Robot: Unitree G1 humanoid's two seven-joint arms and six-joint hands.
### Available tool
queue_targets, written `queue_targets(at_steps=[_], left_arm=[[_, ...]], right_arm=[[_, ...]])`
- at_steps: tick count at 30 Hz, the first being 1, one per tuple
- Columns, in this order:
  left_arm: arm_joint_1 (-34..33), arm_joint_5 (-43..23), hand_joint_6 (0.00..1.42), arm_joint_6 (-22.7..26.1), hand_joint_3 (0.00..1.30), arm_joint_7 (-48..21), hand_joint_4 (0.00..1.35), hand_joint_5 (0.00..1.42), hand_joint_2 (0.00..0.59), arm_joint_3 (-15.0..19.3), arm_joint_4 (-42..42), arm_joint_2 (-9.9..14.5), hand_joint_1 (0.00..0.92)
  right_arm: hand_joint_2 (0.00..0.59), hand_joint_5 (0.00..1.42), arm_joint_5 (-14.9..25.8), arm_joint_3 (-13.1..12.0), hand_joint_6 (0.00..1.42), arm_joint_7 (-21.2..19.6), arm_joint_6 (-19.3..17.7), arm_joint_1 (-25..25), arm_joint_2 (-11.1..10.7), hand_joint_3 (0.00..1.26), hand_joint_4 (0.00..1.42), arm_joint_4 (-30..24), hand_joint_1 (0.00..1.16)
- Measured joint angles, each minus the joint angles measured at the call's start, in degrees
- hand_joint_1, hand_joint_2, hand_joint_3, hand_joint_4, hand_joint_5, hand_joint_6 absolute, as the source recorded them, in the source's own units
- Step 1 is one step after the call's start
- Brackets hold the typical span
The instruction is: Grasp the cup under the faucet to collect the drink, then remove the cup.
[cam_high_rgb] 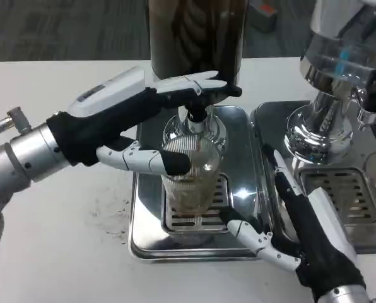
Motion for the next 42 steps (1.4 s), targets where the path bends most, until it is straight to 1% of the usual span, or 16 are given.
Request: queue_targets(at_steps=[9, 19, 26, 33, 42], left_arm=[[0.01, 0.21, 0.1, -0.34, 0.19, 1.16, 0.06, 0.07, 0.067, -0.87, -0.03, 0.54, 0.0], [0.14, 0.21, 0.1, -0.59, 0.19, 2.03, 0.07, 0.07, 0.068, -1.77, -0.46, 1.32, 0.0], [0.66, 0.52, 0.1, -0.62, 0.19, 2.46, 0.07, 0.07, 0.069, -2.02, -1.53, 1.78, 0.0], [1.03, 0.53, 0.1, -0.62, 0.19, 2.67, 0.07, 0.07, 0.073, -2.07, -2.07, 1.92, 0.0], [1.06, 0.53, 0.1, -0.6, 0.2, 2.68, 0.07, 0.07, 0.074, -2.08, -2.26, 2.1, 0.0]], right_arm=[[0.18, 0.0, 0.3, 0.02, 0.0, 2.43, 0.42, -2.67, -1.01, 0.0, 0.0, 1.38, 0.58], [0.178, 0.0, 0.73, 0.14, 0.0, 4.02, 0.56, -5.1, -1.05, 0.0, 0.0, 3.03, 0.59], [0.179, 0.0, 2.0, 0.12, 0.0, 5.11, 1.26, -6.67, -1.05, 0.0, 0.0, 4.08, 0.59], [0.179, 0.0, 2.58, 0.13, 0.0, 5.29, 1.37, -7.57, -1.04, 0.0, 0.0, 4.99, 0.59], [0.181, 0.0, 3.13, 0.24, 0.0, 5.9, 1.67, -9.91, -0.88, 0.0, 0.0, 6.25, 0.59]])
